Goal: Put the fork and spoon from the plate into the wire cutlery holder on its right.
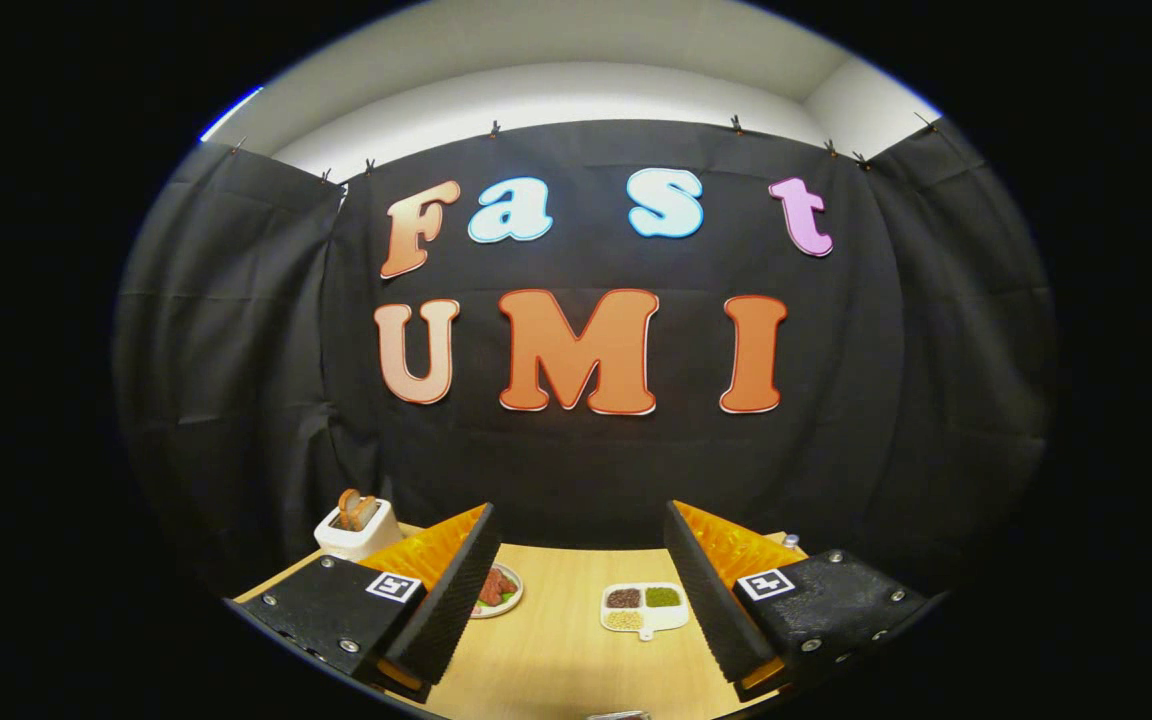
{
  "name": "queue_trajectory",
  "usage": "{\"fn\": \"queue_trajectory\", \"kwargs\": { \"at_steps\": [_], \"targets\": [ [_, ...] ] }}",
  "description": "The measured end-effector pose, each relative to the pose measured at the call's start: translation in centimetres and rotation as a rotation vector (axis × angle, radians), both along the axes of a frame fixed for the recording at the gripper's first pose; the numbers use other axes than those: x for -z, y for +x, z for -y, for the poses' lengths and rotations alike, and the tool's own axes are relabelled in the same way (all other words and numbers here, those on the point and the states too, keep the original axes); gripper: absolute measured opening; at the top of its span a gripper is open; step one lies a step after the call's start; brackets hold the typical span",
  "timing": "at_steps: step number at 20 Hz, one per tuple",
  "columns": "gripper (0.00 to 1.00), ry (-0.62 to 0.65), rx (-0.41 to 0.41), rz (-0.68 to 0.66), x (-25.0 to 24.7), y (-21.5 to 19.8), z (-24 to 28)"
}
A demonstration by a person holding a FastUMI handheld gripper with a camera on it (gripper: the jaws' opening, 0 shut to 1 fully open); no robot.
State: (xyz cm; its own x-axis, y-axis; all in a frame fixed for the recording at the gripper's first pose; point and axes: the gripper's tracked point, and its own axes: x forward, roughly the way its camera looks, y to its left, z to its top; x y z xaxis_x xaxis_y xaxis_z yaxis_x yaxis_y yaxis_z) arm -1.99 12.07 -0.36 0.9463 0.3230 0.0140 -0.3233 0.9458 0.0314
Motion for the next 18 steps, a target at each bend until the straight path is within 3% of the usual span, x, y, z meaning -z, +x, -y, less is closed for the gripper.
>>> {"fn": "queue_trajectory", "kwargs": {
  "at_steps": [9,18],
  "targets": [
    [0.99,-0.085,-0.139,-0.194,5.6,-0.6,-11.1],
    [0.98,-0.200,-0.256,-0.529,16.8,-3.4,-20.6]
  ]
}}
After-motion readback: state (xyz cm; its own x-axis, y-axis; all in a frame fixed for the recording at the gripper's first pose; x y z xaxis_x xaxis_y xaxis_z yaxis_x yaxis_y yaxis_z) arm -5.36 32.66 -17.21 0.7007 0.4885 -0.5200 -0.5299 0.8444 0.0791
